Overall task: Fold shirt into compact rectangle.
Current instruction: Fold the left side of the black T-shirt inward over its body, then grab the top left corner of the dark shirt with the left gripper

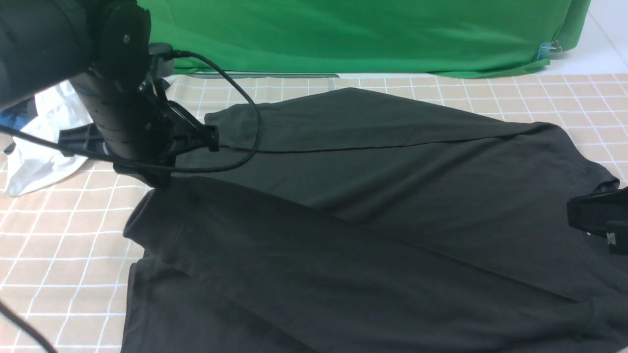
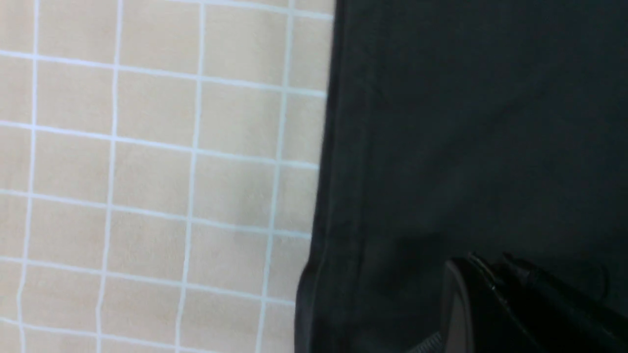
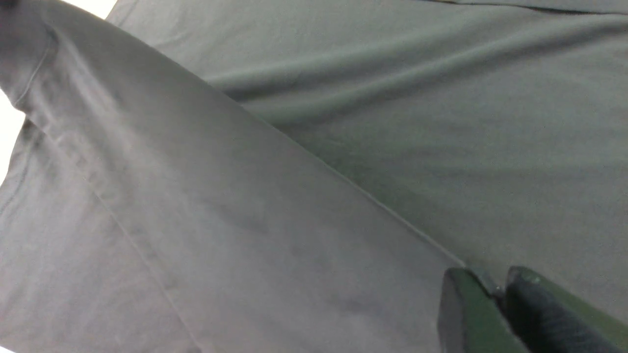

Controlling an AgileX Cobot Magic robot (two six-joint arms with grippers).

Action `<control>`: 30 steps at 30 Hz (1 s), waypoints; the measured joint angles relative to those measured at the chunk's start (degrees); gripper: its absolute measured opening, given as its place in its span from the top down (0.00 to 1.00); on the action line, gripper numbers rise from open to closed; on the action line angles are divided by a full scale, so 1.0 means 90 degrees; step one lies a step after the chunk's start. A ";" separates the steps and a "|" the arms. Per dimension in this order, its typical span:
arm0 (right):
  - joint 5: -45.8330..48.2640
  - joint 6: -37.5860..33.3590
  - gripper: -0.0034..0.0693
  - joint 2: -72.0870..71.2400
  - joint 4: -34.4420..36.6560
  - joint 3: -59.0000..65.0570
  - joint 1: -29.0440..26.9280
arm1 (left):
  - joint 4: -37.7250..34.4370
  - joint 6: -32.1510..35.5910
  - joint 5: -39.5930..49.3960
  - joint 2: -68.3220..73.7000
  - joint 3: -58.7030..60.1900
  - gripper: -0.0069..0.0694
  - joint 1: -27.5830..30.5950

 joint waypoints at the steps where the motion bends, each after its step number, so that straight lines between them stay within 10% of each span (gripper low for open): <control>1: 0.0000 0.0000 0.76 0.0000 0.0000 0.0000 0.0000 | 0.0000 0.0006 -0.0088 0.0082 -0.0018 0.87 0.0051; 11: 0.0000 0.0000 0.76 0.0000 0.0000 0.0000 0.0000 | -0.0027 0.0342 -0.0741 0.0485 -0.0021 0.81 0.0150; 21: 0.0000 0.0000 0.76 0.0000 0.0000 0.0000 0.0000 | 0.0358 -0.0485 -0.1251 0.0641 -0.0477 0.51 0.0297; 30: 0.0000 0.0000 0.76 0.0000 0.0000 0.0000 0.0000 | -0.0942 0.0015 -0.1396 0.2067 -0.2134 0.51 0.1035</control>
